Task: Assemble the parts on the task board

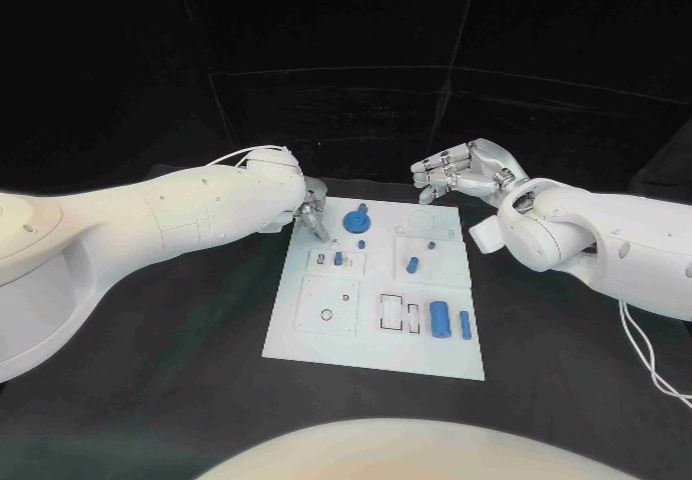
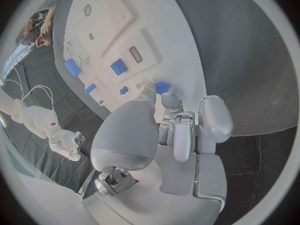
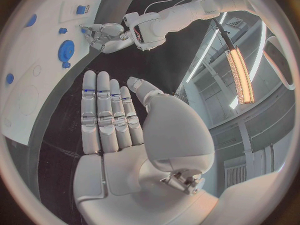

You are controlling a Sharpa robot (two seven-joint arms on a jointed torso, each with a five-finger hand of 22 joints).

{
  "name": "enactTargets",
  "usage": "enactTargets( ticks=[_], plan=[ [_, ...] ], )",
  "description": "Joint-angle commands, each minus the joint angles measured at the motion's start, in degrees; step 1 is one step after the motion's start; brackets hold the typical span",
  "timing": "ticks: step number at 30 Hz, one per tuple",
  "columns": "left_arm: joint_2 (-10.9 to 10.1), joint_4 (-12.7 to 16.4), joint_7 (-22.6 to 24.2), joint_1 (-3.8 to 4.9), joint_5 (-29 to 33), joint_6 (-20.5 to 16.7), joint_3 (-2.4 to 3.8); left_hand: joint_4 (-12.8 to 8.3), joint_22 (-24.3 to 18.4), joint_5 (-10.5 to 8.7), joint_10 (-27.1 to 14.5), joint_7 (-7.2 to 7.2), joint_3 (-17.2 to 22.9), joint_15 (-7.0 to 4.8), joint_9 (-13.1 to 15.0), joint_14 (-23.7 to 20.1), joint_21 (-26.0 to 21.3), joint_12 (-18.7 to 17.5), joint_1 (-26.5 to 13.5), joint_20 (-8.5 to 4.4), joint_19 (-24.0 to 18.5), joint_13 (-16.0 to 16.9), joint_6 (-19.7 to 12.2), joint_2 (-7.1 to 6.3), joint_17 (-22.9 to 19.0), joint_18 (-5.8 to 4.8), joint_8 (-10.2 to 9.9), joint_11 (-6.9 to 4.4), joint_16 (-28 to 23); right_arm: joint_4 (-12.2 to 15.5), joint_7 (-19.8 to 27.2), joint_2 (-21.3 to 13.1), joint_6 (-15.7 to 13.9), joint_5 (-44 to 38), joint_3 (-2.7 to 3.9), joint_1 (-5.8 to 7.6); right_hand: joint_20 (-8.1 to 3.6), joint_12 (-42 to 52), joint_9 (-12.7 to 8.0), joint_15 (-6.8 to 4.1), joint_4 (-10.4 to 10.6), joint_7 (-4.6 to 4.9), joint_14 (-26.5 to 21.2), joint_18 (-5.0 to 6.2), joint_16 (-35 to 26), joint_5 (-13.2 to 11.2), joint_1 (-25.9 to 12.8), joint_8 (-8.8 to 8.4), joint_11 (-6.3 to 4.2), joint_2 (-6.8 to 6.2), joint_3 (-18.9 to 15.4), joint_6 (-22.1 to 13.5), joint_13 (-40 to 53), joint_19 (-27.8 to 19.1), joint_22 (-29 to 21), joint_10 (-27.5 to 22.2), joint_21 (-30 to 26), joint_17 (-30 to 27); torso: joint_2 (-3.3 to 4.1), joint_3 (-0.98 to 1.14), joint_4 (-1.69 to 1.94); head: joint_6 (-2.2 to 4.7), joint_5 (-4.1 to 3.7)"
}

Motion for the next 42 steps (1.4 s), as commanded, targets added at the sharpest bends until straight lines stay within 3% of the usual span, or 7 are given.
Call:
enactTargets(
  ticks=[1, 7, 14, 19, 38, 40, 42],
  plan=[
    [-0.19, 0.12, 0.85, -0.38, -0.25, 2.36, -0.23, -6.53, 0.12, 0.30, -0.44, 0.24, 8.90, 0.44, -0.07, 6.05, -0.16, -0.33, 2.67, 0.36, -0.02, -0.19, -0.13, 3.42, 15.09, 0.04, -0.40, 0.08, 0.35, 0.09, 0.48, -0.01, 0.58, -0.04, 0.04, 0.12, 0.00, -0.21, -0.03, -0.07, 0.32, 0.30, 0.51, 0.67, -0.32, 0.23, -0.67, -0.35, 0.26, -0.07, 0.01, -0.29, -0.10, 0.44, -0.10, 0.15, -0.36, -0.06, 0.03, -0.04, 0.03, 0.03, 0.03],
    [-0.41, 0.34, 0.85, -0.31, 0.35, 3.00, -0.23, -6.49, 0.13, 0.25, -1.09, 0.58, 15.24, 0.69, -0.31, 6.05, -0.24, -0.91, 0.79, 0.61, -0.15, -0.91, -0.38, 1.80, 15.09, 0.05, -0.72, 0.47, 0.35, 0.05, 0.46, 0.03, 0.63, -0.04, 0.04, 0.12, 0.02, -0.21, -0.03, -0.06, 0.40, 0.30, 0.51, 0.67, -0.35, 0.29, -0.76, -0.35, 0.26, -0.08, 0.01, -0.30, -0.12, 0.46, -0.15, 0.14, -0.43, -0.08, 0.05, -0.03, 0.02, 0.04, 0.13],
    [-0.61, 0.49, 0.91, -0.21, 1.18, 3.91, -0.23, -7.30, 0.34, 0.30, -1.18, 0.99, 31.40, 1.15, 0.01, 6.05, -0.25, -0.84, -5.15, 1.11, -0.32, -1.26, -0.47, -3.69, 15.09, 0.09, -0.05, 0.74, 0.35, -0.01, 0.44, 0.08, 0.69, -0.04, 0.04, 0.12, 0.03, -0.21, -0.03, -0.05, 0.49, 0.30, 0.52, 0.67, -0.39, 0.48, -0.84, -0.36, 0.26, -0.09, 0.03, -0.34, -0.16, 0.51, -0.22, 0.11, -0.54, -0.10, 0.03, -0.03, -0.02, -0.01, 0.22],
    [-0.68, 0.32, 1.18, -0.16, 1.58, 3.93, -0.22, -8.05, 0.43, 0.30, -1.24, 1.07, 36.31, 1.20, 0.44, 6.05, -0.24, -0.74, -7.14, 1.05, -0.35, -1.29, -0.72, -5.36, 15.09, 0.17, 0.62, 0.88, 0.35, -0.04, 0.41, 0.09, 0.72, -0.04, 0.04, 0.12, 0.03, -0.21, -0.03, -0.05, 0.49, 0.30, 0.52, 0.67, -0.39, 0.48, -0.84, -0.36, 0.26, -0.09, 0.03, -0.34, -0.16, 0.51, -0.22, 0.11, -0.54, -0.10, 0.02, -0.01, 0.00, 0.04, 0.26],
    [-1.99, 0.71, 2.67, 0.35, 3.95, 0.75, -0.05, -8.76, 0.26, 0.35, -0.81, 1.01, 40.14, 1.07, 1.10, 6.05, -0.43, -0.08, -9.58, 1.08, -0.45, -0.85, -0.89, -6.93, 15.09, 0.21, 1.70, 0.74, 0.35, -0.04, 0.28, -0.05, 0.89, -0.04, 0.04, 0.12, 0.03, -0.21, -0.03, -0.05, 0.49, 0.30, 0.52, 0.67, -0.39, 0.48, -0.84, -0.36, 0.26, -0.09, 0.03, -0.34, -0.16, 0.51, -0.22, 0.11, -0.54, -0.10, -0.04, -0.04, 0.09, 0.08, 0.11],
    [-2.55, 1.14, 3.02, 0.73, 5.24, -0.29, 0.17, -8.74, -0.03, 0.33, -0.74, 1.01, 39.65, 1.07, 1.23, 6.03, -0.63, -0.02, -10.45, 1.08, -0.55, -0.87, -0.89, -8.06, 15.03, 0.27, 1.92, 0.78, 0.33, -0.10, 0.29, -0.06, 0.91, -0.04, 0.04, 0.12, 0.03, -0.21, -0.03, -0.05, 0.49, 0.30, 0.52, 0.67, -0.39, 0.48, -0.84, -0.36, 0.26, -0.09, 0.03, -0.34, -0.16, 0.51, -0.22, 0.11, -0.54, -0.10, -0.07, -0.03, 0.12, 0.16, 0.12],
    [-3.43, 1.82, 3.39, 1.33, 7.27, -1.36, 0.92, -7.74, -0.39, 0.35, -0.36, 0.95, 36.95, 1.10, 1.44, 6.00, -0.89, 0.25, -13.17, 1.09, -0.64, -0.88, -0.53, -10.62, 14.91, 0.34, 2.34, 0.83, 0.28, -0.19, 0.29, -0.06, 0.93, -0.04, 0.04, 0.12, 0.03, -0.21, -0.03, -0.05, 0.49, 0.30, 0.52, 0.67, -0.39, 0.48, -0.84, -0.36, 0.26, -0.09, 0.03, -0.34, -0.16, 0.51, -0.22, 0.11, -0.54, -0.10, -0.06, 0.02, 0.09, 0.32, 0.20]
  ],
)
